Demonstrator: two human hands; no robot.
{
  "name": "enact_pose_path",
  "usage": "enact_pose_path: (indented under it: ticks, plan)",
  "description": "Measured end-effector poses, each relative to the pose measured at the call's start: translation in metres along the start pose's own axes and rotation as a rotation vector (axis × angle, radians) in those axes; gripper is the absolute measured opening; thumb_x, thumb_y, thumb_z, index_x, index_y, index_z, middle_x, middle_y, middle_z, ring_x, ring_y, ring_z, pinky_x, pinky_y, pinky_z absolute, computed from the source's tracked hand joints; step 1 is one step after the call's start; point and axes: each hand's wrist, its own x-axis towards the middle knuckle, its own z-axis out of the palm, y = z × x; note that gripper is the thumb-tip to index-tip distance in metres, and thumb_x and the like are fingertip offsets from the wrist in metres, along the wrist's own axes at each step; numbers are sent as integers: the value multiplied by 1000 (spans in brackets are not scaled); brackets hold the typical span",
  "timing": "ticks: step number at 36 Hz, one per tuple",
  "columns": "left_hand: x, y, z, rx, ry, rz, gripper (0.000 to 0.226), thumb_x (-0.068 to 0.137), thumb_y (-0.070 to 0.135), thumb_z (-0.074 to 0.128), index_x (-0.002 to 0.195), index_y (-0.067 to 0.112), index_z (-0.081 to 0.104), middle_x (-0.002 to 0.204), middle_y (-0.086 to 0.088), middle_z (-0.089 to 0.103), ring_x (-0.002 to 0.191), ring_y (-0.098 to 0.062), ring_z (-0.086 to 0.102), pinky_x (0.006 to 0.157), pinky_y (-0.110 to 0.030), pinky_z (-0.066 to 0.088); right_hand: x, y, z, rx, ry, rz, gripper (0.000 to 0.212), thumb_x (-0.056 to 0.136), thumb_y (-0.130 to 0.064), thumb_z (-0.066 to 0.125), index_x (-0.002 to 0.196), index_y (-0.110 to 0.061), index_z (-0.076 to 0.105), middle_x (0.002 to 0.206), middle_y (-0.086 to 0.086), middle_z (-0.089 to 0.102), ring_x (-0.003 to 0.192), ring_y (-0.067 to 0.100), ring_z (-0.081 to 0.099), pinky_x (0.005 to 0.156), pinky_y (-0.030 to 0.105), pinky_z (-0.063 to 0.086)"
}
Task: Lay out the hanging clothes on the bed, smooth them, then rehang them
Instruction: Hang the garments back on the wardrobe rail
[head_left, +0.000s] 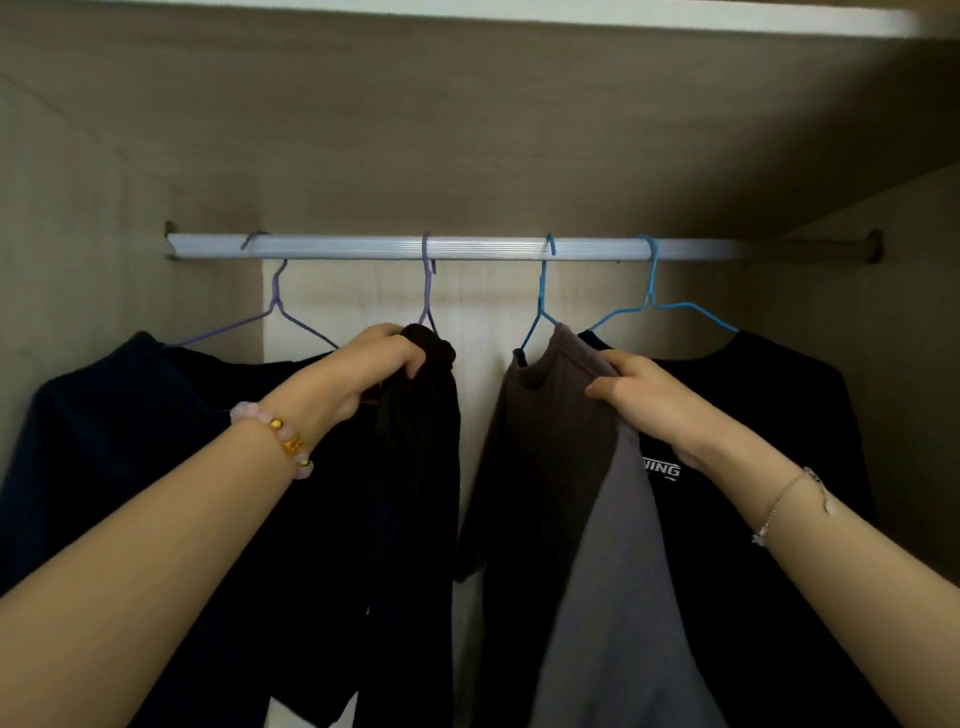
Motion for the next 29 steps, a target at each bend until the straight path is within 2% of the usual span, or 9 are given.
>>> enact_pose_path:
  ticks: [3,7,9,12,15,17,20,26,29]
  plan:
    - [-1,2,-1,-24,-8,-1,42,75,-3,46,114,9,59,95,-16,60,76,-26,57,64,-26,45,4,4,-6,42,44,13,25,84,-13,54,104,-25,63,95,0,69,91,18,65,91,37,52]
    - [4,-1,0,-30,10,5,48,76,-3,47,121,9,56,96,-15,60,82,-27,58,66,-29,46,4,8,-22,125,16,18,17,88,-14,56,100,-21,65,84,-5,67,77,10,62,65,21,50]
    - [9,-2,0,34,45,28,58,77,-1,51,133,13,46,115,-14,59,97,-29,58,74,-31,48,3,11,-28,143,-18,31,16,89,-19,56,103,-21,66,87,-4,69,78,9,63,62,19,49]
    - [9,5,3,412,188,175,72,81,8,59,145,15,27,142,-13,40,123,-32,46,95,-36,41,2,12,-35,165,-18,29,22,92,-35,53,104,-21,66,89,-6,70,82,7,65,67,22,49]
    - [-2,23,25,740,354,444,70,83,14,57,145,16,26,143,-12,36,130,-33,38,100,-43,39,10,13,-53,207,141,22,25,93,-38,49,100,-21,65,96,1,70,90,16,64,80,32,49]
    - [-8,39,49,751,338,608,65,85,15,54,145,21,29,143,-7,36,131,-30,36,98,-42,40,19,19,-73,22,371,-4,24,89,-38,51,98,-22,67,106,6,69,103,27,61,89,38,47]
    - [-5,61,94,639,146,735,53,91,24,49,142,28,36,143,-2,37,132,-25,37,106,-40,37,30,30,-106,-397,509,52,39,91,-29,51,128,-18,54,128,12,57,119,34,50,97,42,43]
    - [15,76,159,516,-208,335,58,88,58,46,125,15,60,143,-11,39,135,-28,35,112,-39,31,53,57,-135,-719,330,283,50,93,-35,49,136,-9,43,136,19,48,123,39,46,100,44,41]
    - [19,70,167,399,-151,272,60,83,40,63,130,6,50,151,-9,19,141,-27,21,114,-37,28,54,70,-133,-706,267,338,40,96,-34,44,124,-7,54,127,21,55,115,39,53,92,40,45]
